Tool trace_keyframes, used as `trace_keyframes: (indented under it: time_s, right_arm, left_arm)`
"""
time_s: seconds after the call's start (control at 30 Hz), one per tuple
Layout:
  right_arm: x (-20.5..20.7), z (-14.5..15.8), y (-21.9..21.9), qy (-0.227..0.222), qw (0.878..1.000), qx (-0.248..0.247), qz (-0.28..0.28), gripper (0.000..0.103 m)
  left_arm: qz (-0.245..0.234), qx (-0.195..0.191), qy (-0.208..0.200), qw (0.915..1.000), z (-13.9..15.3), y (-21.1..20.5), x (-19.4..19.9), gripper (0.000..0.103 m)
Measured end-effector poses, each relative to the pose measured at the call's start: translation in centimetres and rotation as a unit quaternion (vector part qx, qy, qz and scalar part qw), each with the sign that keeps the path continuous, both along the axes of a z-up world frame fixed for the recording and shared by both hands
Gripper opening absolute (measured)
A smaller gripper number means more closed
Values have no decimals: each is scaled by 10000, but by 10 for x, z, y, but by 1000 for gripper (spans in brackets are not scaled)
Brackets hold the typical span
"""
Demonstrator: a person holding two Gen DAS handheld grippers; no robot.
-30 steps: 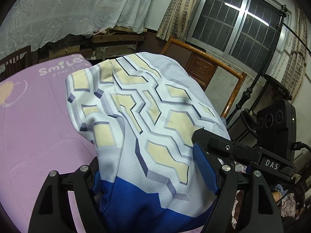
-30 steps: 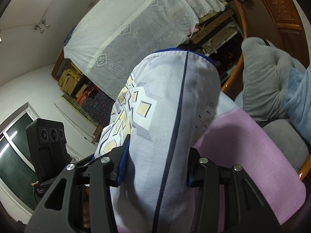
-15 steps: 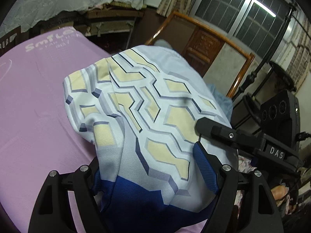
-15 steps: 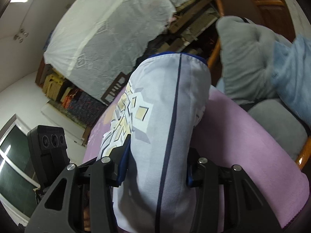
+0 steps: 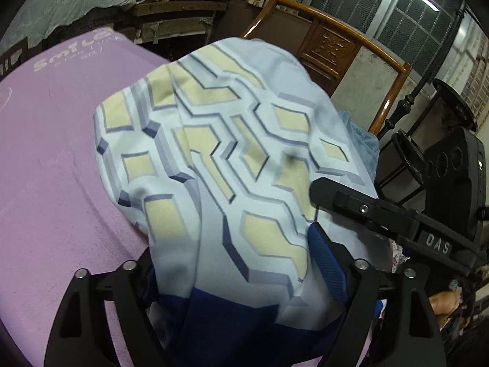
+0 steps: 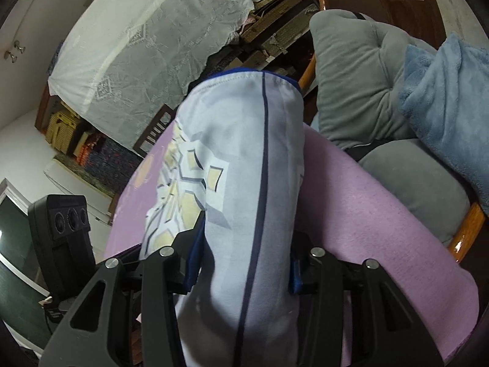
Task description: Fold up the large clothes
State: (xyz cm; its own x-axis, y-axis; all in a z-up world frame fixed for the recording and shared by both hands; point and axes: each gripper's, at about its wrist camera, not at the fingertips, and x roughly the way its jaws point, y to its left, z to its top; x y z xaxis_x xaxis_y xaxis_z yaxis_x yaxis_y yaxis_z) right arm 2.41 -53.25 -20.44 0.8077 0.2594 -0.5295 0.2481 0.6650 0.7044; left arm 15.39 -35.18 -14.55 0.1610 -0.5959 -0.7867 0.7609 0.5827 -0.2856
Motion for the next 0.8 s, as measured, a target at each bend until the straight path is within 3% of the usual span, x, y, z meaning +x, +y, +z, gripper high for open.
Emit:
trace_keyframes:
  time_s: [0.13, 0.23, 0.37, 0.53, 0.63, 0.8]
  right_arm:
    - [1, 1, 3, 107, 9994, -320, -94, 55]
    - [-6, 7, 2, 82, 9995, -257, -179, 58]
    - [-25, 35, -1, -219, 9948, -870, -483, 56]
    - [-22, 58, -2, -449, 9907, -1175, -521, 22]
    - [-6, 63, 0, -531, 9905, -1197, -415, 15]
    - [17, 62, 3, -443, 9908, -1231, -340, 14]
  left_arm:
    - [-4, -83, 226, 9997, 5, 8, 5, 87]
    - [85, -186, 71, 9998, 19, 20, 7, 86]
    - [329, -441, -118, 9984, 42, 34, 18, 85]
    - [731, -271, -663, 9947, 61, 28, 31, 85]
    - [912, -97, -907, 9917, 60, 22, 34, 85]
    - [1022, 462, -897, 9896, 29, 21, 38, 86]
